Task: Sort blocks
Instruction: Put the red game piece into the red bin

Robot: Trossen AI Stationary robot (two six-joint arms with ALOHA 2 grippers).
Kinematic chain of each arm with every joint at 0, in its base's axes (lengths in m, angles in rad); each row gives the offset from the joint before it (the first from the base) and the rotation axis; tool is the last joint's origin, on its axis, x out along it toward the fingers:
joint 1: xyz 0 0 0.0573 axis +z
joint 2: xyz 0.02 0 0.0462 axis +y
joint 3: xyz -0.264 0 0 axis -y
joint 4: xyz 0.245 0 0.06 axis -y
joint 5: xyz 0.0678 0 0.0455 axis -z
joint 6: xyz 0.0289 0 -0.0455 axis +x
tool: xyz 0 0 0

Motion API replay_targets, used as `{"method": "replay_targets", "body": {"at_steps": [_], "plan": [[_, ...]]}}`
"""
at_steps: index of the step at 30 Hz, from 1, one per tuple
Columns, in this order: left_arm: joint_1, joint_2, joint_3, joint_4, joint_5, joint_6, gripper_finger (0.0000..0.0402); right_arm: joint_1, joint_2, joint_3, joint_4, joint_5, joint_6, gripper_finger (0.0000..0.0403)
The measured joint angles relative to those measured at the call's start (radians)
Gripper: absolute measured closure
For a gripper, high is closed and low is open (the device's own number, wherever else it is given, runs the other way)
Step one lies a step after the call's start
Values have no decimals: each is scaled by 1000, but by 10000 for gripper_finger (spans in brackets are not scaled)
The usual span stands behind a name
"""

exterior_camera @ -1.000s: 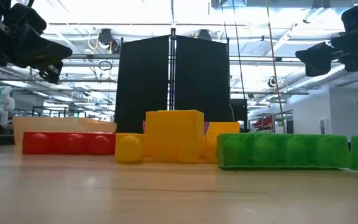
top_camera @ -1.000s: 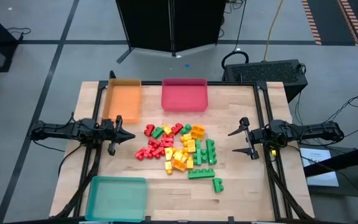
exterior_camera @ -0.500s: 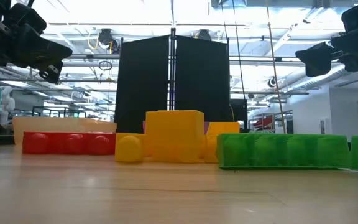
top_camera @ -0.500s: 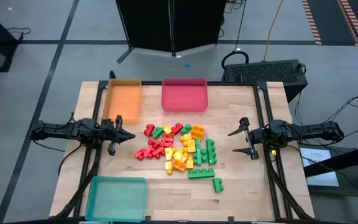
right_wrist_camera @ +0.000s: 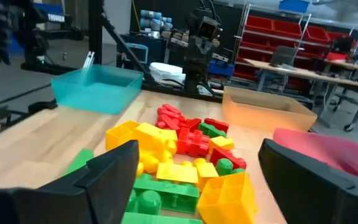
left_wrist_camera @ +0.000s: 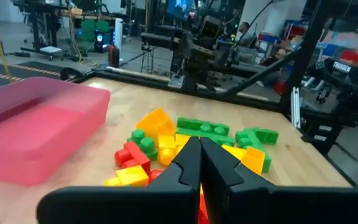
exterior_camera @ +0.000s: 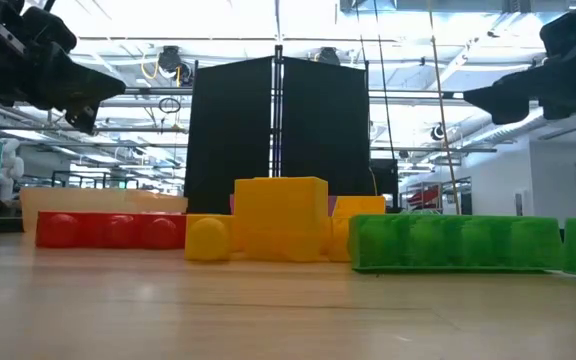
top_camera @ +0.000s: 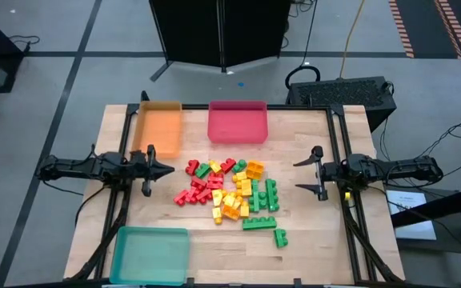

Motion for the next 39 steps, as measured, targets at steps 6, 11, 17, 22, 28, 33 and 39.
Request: {"method": "replay_targets", "body": {"at_steps": [6,11,17,22,28,33,39], "plan": [[-1,2,0,191,13,-172,398,0,0,0,4,17,8,81],[-1,3,2,330,-10,-267,398,1,0,0,52,7,46,81],[-1,2,2,481,-75,-207,398,0,7,0,42,86,32,81],[-1,2,2,526,-157,-204,398,2,7,0,71,61,188,81],[-1,2,2,532,-296,-151,398,0,9,0,270,103,478,80],[-1,2,2,563,-344,-162,398,0,9,0,405,224,604,81],[-1,2,2,578,-353,-155,398,0,9,0,429,383,478,81]]}}
